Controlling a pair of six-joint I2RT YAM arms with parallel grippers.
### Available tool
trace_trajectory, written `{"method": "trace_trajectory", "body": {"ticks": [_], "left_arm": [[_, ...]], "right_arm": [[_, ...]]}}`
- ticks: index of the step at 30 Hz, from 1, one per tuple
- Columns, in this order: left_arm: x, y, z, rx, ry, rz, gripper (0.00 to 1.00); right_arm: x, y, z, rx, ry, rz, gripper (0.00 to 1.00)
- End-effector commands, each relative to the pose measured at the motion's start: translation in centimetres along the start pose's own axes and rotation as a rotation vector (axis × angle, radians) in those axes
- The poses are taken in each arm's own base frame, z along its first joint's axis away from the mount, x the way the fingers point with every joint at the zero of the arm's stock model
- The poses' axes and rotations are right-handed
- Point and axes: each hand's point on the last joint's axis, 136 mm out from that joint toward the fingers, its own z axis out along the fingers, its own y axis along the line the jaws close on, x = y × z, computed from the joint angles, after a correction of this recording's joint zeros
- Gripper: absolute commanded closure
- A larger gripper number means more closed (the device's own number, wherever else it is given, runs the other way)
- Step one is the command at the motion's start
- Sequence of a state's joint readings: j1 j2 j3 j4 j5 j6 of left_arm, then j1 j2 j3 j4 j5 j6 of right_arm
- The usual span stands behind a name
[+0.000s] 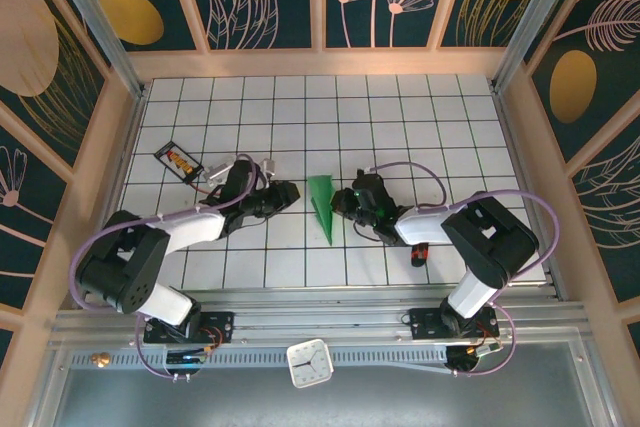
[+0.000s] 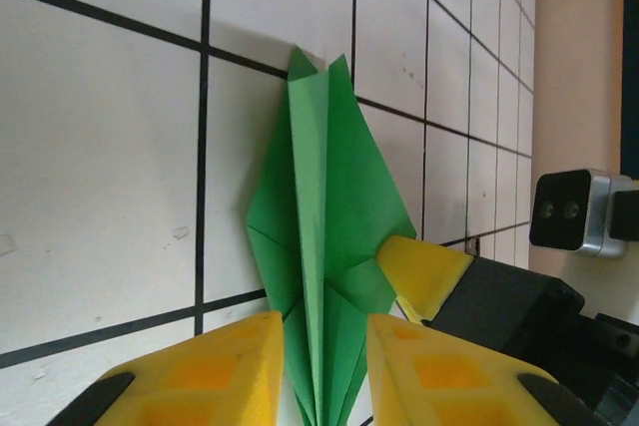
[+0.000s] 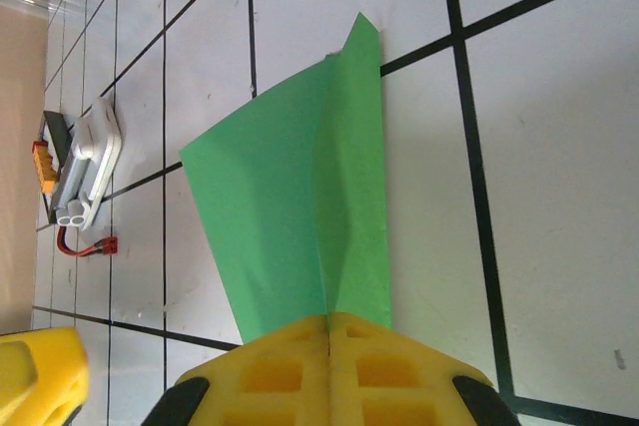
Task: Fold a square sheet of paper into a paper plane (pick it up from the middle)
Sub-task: Turn over a paper plane at the center of the table.
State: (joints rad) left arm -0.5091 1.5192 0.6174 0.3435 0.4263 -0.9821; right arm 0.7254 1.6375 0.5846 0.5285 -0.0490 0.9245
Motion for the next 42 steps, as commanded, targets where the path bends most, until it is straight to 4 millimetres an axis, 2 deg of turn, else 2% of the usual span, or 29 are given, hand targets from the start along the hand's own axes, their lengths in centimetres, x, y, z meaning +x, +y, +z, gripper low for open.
{"method": "trace_trajectory", "body": {"ticks": [1,6,9,14,15,23,28,34,36,41,42], "left_arm": [[-0.3,-1.7,0.6,0.055,0.015,0.025,0.70],[0.9,0.0,2.1,0.020,0.074,-0.002,0.72],[1.6,0.1,2.8,0.026,0.105,-0.005,0.76],[2.2,-0.6,3.9,0.046,0.143,0.003,0.77],[2.6,0.3,4.5,0.025,0.156,-0.009,0.78],[2.3,1.0,5.2,-0.010,0.154,-0.007,0.79],[2.7,0.1,5.5,0.032,0.179,-0.006,0.75],[2.4,-1.3,4.3,0.077,0.143,-0.008,0.66],[1.9,-2.4,3.6,0.101,0.121,0.008,0.64],[1.6,-2.6,4.2,0.099,0.121,0.015,0.62],[1.8,-1.8,4.7,0.080,0.128,0.004,0.64]], "right_arm": [[-0.4,-0.2,0.0,-0.021,-0.022,0.019,1.00],[-0.2,-1.1,0.0,-0.010,-0.023,0.034,1.00],[-0.2,-1.5,-0.1,-0.002,-0.025,0.037,1.00],[0.0,-2.7,-0.2,0.023,-0.029,0.053,1.00],[0.0,-2.8,-0.2,0.024,-0.031,0.054,1.00],[-0.5,-2.4,-1.1,-0.014,-0.040,0.053,1.00],[-0.3,-2.4,-0.9,-0.019,-0.028,0.042,1.00],[-0.1,-2.6,-0.7,-0.022,-0.022,0.048,1.00],[-0.2,-2.5,-0.7,-0.022,-0.022,0.047,1.00],[-0.2,-2.5,-0.6,-0.020,-0.022,0.045,1.00],[-0.2,-2.6,-0.6,-0.020,-0.022,0.045,1.00]]}}
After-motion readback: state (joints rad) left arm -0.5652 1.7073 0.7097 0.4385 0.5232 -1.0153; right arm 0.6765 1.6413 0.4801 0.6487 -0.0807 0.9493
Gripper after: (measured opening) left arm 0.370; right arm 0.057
